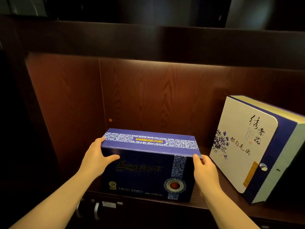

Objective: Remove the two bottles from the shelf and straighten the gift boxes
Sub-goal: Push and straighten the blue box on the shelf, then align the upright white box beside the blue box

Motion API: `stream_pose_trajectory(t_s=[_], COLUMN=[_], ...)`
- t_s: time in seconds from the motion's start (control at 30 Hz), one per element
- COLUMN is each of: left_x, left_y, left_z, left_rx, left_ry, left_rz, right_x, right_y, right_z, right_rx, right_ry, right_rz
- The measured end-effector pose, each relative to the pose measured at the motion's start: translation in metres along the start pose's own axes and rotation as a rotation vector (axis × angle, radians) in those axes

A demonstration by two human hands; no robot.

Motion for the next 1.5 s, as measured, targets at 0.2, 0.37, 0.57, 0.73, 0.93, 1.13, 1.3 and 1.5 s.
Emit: stream_pose_trajectory(t_s=[0.2, 0.37, 0.57, 0.73, 0.93, 1.13, 1.3, 1.5], left_x=[-0.003, -0.011, -0.003, 0.012, 0.044, 0.065, 0.062, 0.055], left_y=[0.028, 0.09, 0.209, 0.305, 0.382, 0.41, 0.411, 0.4], left_z=[0.008, 0.042, 0.131, 0.225, 0.305, 0.345, 0.352, 0.335], left_rx=[0.512, 0.4, -0.115, -0.419, -0.673, -0.805, -0.835, -0.799], left_ry=[0.125, 0.047, -0.33, -0.521, -0.593, -0.678, -0.674, -0.647], left_rz=[0.324, 0.64, 0.436, 0.222, -0.12, -0.196, -0.133, -0.075], right_x=[0.003, 0.014, 0.033, 0.058, 0.082, 0.092, 0.095, 0.094], right_y=[-0.006, -0.01, -0.008, -0.002, 0.006, 0.007, 0.007, 0.008], right_z=[-0.016, -0.067, -0.161, -0.204, -0.199, -0.186, -0.179, -0.179], right_rx=[-0.006, -0.079, -0.249, -0.303, -0.244, -0.359, -0.254, -0.092], right_ry=[-0.051, 0.074, 0.411, 0.561, 0.31, 0.215, 0.226, 0.379], right_rz=[-0.028, -0.186, -0.341, -0.301, -0.12, -0.031, -0.026, -0.055])
Point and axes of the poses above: each hand's wrist, its own x-axis towards the middle knuckle, its own z-axis out of the palm, y = z × x, the point moved 3 cm from there along x, towards the middle knuckle, and after that the axes turned 7 degrees about y, right-handed, at the moved point
